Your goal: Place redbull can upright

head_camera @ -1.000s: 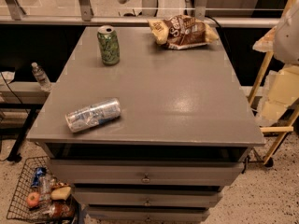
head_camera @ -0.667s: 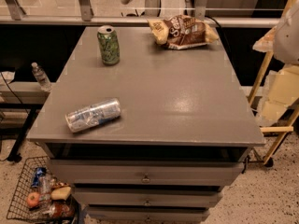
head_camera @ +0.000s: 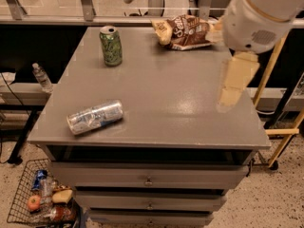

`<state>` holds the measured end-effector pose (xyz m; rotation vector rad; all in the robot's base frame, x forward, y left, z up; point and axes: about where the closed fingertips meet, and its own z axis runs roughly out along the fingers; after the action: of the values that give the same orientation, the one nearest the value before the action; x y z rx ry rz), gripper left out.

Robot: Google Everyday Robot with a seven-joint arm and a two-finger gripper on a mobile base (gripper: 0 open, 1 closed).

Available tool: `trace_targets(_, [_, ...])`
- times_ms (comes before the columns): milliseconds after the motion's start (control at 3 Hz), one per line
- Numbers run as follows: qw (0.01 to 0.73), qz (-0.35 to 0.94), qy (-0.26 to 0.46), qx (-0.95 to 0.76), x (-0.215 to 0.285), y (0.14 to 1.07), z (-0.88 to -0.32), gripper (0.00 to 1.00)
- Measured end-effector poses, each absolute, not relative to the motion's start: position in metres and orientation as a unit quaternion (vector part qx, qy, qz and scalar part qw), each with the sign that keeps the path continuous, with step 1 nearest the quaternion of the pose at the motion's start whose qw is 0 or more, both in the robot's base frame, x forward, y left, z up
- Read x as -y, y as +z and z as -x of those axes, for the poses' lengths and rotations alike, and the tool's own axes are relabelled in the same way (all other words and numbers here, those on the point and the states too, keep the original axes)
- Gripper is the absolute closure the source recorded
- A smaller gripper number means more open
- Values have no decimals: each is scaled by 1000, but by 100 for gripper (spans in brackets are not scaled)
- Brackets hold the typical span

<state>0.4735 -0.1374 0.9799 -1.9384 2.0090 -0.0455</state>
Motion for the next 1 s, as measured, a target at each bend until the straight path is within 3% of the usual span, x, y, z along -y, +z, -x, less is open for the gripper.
trace_targets(333, [182, 754, 10, -631, 57, 980, -485, 0])
trace_targets(1000, [187, 753, 6, -631, 56, 983, -484, 0])
